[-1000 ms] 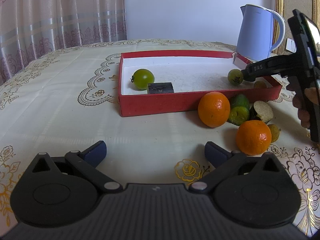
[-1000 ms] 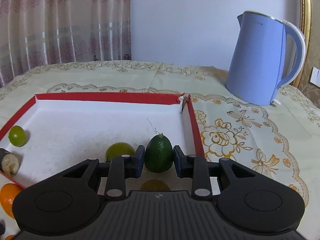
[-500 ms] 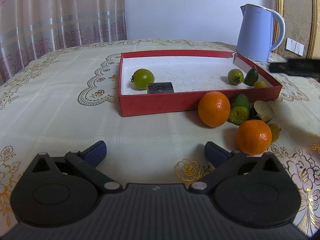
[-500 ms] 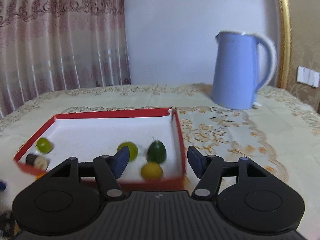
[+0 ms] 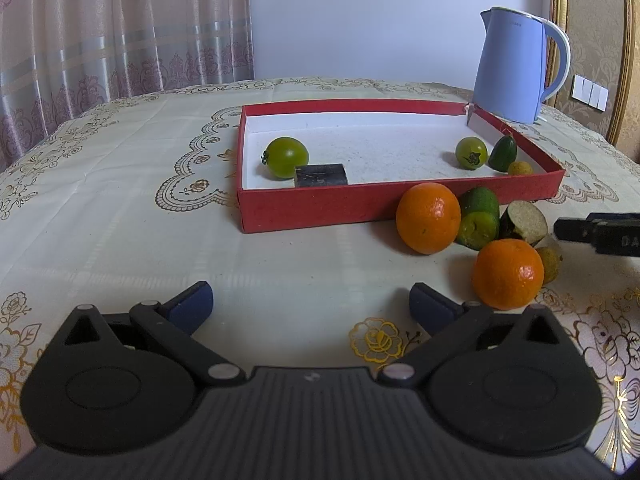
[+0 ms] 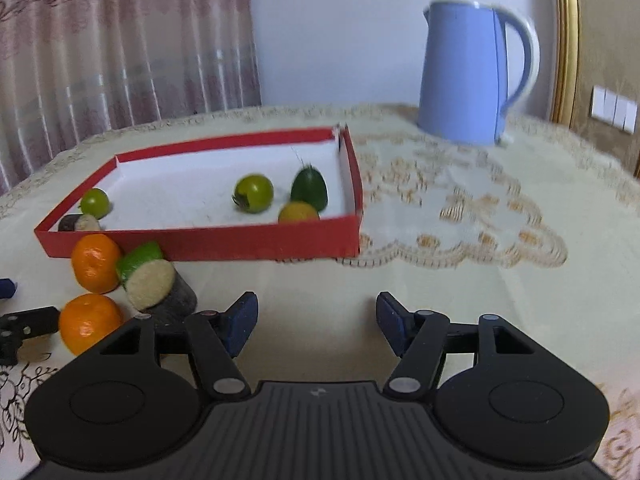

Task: Organize fruits
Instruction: 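Lower the left gripper onto the orange mandarin and close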

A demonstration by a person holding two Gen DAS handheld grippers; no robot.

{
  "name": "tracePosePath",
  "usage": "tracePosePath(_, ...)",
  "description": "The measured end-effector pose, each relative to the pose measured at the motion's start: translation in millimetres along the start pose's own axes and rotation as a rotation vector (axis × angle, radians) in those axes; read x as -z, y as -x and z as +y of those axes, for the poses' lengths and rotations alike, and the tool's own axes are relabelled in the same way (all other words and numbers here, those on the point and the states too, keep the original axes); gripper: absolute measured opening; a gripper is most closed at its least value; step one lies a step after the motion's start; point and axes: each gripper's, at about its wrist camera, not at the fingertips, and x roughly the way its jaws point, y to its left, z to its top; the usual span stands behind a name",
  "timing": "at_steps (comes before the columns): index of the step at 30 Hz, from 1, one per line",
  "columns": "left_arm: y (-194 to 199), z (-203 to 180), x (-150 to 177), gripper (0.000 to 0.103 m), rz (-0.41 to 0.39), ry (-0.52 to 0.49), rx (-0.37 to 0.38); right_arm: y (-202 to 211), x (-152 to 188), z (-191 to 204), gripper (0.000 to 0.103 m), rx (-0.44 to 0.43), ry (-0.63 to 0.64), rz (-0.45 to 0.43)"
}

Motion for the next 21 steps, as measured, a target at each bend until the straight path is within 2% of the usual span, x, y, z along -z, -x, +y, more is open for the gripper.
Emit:
tracePosePath(2, 1, -1, 1, 0.103, -0.005, -0.001, -0.007, 3, 2, 0, 0.086, -0.002, -0.009, -0.015)
tracePosePath(4, 3, -1, 2, 0.103, -0.014, 0.002, -0.012, -2, 2, -1, 0.092, -0.008, -0.014, 0.011)
tracePosePath(6, 8, 2, 1, 0.103, -0.019, 0.038, -0.002, -2, 3, -1, 0.092, -0.009, -0.013, 0.013)
tracePosePath(9, 17, 3, -4, 0.103, -0.021, 0.11, 0.054, -3, 3, 0, 0.094, -0.007, -0.003, 0.018)
tracePosePath(14, 24, -18, -16, 0.103, -0.005, 0.084, 0.079, -5, 3, 5, 0.095, 0.014, 0.028, 0.03)
tracePosePath(19, 25, -30, -23, 0.103, 0.02, 0.126, 0.162, -5, 3, 5, 0.095, 0.015, 0.032, 0.033)
tracePosePath(21, 23, -36, -25, 0.103, 0.035, 0.128, 0.167, -5, 3, 5, 0.095, 0.014, 0.031, 0.032)
